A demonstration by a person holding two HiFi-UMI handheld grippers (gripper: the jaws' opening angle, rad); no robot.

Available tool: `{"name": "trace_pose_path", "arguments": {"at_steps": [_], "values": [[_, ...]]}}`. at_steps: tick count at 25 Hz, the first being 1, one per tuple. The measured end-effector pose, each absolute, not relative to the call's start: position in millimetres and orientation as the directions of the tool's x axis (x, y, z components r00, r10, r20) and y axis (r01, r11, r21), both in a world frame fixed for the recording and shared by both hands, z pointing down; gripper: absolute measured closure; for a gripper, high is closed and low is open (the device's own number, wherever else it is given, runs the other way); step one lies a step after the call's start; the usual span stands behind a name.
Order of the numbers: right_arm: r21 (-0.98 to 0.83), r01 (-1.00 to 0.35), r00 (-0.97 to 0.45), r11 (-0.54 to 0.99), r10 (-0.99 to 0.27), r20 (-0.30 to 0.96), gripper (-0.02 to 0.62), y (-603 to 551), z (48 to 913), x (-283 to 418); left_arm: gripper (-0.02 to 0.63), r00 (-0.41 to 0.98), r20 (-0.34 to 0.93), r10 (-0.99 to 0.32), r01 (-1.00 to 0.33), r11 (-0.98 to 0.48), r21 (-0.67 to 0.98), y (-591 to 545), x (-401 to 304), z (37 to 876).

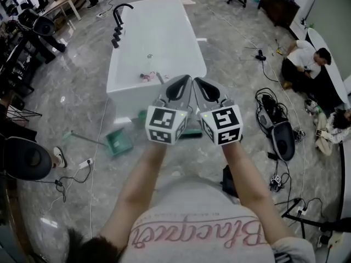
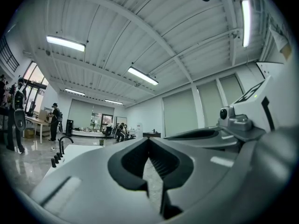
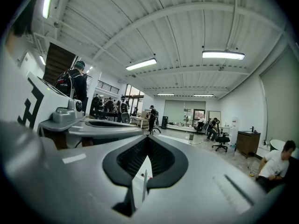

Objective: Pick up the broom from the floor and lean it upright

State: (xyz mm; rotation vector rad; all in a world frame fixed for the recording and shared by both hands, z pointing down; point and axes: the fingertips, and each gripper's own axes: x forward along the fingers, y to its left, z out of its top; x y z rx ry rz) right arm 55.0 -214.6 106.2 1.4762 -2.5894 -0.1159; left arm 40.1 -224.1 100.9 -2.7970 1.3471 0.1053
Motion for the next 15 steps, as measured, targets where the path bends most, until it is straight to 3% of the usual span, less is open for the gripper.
{"name": "trace_pose_path", "arguments": {"at_steps": [15], "values": [[0.133,-0.867,-0.470,0.480,-0.877,0.101,0.595,-214.5,108.6,75.9,0.607,0.641,-0.092,-0.762,-0.766,-0.643,-0.011,-224.7,60.8,95.3]]}}
